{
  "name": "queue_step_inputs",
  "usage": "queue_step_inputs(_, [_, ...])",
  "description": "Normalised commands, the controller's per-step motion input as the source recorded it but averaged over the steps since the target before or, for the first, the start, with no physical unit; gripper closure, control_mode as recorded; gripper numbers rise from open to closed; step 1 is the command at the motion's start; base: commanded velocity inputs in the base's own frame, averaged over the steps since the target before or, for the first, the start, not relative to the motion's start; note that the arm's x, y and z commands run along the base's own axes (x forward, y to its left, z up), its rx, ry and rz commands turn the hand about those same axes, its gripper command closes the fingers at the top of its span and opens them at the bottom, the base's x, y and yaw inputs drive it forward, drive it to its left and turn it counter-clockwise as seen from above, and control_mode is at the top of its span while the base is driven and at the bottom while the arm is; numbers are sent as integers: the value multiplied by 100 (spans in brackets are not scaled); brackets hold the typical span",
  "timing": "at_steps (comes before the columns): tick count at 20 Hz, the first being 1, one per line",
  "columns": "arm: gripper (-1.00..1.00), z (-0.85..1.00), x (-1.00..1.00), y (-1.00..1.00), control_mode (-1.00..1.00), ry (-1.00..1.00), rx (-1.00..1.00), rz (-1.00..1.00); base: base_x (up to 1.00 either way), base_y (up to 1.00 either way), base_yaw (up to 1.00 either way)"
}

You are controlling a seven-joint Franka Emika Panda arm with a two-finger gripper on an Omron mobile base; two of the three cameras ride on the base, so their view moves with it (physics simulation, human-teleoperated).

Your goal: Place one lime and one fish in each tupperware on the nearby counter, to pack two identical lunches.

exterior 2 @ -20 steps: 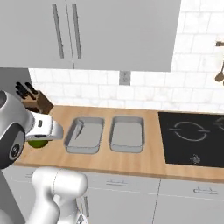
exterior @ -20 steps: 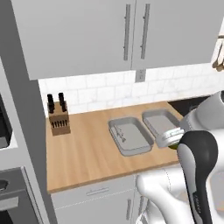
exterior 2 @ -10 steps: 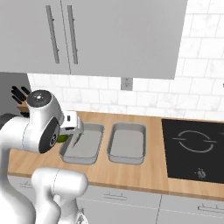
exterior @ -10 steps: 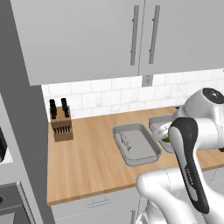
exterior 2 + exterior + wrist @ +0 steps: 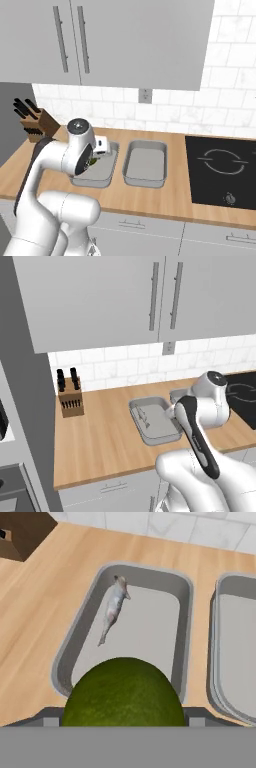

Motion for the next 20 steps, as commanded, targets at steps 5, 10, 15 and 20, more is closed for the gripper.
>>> queue_step_inputs(5, [100, -47, 78, 23, -100, 8, -1, 0, 0, 0, 0])
queue_step_inputs(10, [100, -23, 50, 16, -100, 20, -2, 0, 0, 0, 0])
queue_step_inputs(15, [100, -21, 40, 0, -100, 9, 0, 0, 0, 0, 0])
queue_step_inputs(20, [100, -49, 30, 0, -100, 0, 0, 0, 0, 0, 0])
